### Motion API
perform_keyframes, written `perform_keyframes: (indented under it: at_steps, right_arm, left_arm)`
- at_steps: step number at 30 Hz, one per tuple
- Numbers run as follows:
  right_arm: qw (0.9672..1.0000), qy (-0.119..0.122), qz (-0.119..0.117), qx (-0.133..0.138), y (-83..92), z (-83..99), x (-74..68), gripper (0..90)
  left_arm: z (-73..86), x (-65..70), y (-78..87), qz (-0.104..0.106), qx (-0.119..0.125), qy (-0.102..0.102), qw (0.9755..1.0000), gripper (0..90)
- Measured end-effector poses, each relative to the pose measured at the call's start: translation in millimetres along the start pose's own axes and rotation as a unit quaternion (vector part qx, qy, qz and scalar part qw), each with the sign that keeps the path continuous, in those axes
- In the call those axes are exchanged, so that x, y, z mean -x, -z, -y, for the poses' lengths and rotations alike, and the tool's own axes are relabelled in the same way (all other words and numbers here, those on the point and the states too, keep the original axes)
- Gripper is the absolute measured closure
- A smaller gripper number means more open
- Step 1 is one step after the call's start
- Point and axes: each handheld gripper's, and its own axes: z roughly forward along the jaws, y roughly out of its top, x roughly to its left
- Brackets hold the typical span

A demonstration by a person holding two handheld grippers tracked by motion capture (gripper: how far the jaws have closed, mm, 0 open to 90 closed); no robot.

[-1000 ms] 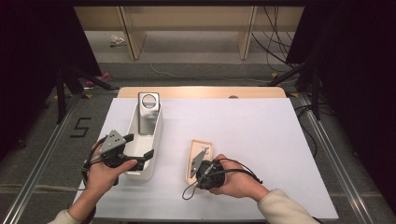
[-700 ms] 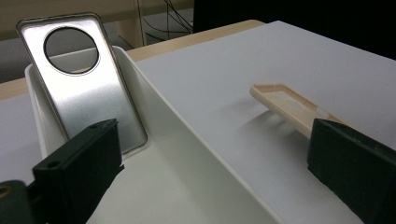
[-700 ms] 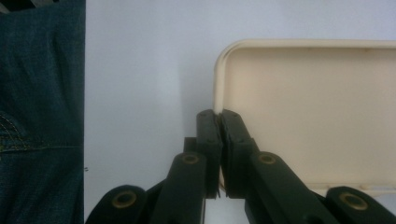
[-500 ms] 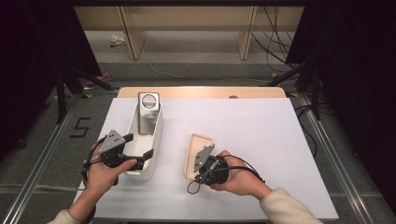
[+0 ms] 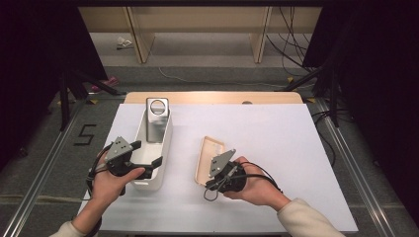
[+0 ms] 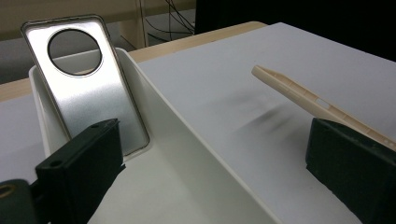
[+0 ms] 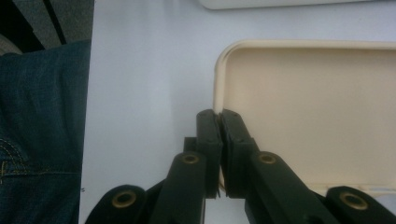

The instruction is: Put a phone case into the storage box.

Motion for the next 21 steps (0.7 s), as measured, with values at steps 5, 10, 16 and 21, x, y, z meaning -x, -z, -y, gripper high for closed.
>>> perform_keyframes:
  at_steps: [5, 10, 16, 21]
  right_arm:
    - [0.9999, -0.004, 0.006, 0.01, 2.2, 0.3, -0.4, 87.6]
    - [0.9998, -0.004, 0.008, 0.017, 2.0, -1.4, -0.8, 87.7]
    - [0.9996, -0.002, 0.014, 0.023, 2.8, -3.2, -1.7, 87.7]
    - [0.9995, -0.002, 0.015, 0.026, 3.3, -4.9, -1.9, 87.7]
  left_arm:
    - [-9.4, 6.4, -1.8, 0.006, 0.005, 0.0, 1.0, 5.5]
    - [-22.2, 16.1, -7.5, 0.02, 0.004, -0.005, 0.9998, 8.0]
    - [-36.7, 25.1, -21.6, 0.03, -0.004, -0.018, 0.9994, 11.9]
    - [-50.2, 33.5, -36.5, 0.039, -0.022, -0.028, 0.9986, 14.0]
